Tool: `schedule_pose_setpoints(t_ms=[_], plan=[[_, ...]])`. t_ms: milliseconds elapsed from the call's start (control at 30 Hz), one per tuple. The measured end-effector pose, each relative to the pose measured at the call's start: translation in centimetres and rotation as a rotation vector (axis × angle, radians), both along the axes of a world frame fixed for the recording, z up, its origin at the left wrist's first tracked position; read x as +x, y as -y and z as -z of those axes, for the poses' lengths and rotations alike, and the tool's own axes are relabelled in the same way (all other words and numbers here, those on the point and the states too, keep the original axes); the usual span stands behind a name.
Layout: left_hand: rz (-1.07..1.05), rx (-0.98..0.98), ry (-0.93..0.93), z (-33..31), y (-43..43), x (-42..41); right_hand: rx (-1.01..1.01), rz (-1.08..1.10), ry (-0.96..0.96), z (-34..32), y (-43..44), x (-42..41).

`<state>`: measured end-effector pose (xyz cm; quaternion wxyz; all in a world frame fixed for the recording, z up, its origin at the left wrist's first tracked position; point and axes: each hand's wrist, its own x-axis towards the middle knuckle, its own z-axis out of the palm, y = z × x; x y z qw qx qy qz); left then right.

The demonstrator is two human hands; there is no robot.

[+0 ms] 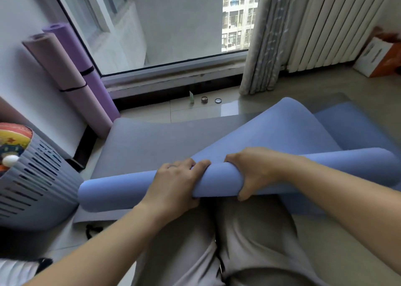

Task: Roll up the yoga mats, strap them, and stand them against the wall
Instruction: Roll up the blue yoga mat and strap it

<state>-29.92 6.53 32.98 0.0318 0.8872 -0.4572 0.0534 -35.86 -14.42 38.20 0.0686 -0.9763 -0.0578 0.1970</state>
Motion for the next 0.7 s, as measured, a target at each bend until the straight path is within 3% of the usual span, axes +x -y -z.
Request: schedule_pose_setpoints(t_ms=[233, 533, 600, 700], plan=[[-0.075, -0.135, 0.203, -6.1, 1.1, 5.9, -0.034, 0.080, 0.312, -5.9, 0.1, 4.3], [-0.034, -0.323, 0.733, -15.4, -2.1, 7.9, -0.012, 0.128, 0.805, -10.8, -3.7, 5.0], [-0.050, -0.309, 0.771, -15.2, -2.7, 7.2, -0.034, 0.115, 0.814, -10.4, -4.2, 4.8], [-0.049, -0.254, 0.607, -12.0, -3.7, 4.9, -0.075, 0.048, 0.662, -8.5, -4.5, 3.3]])
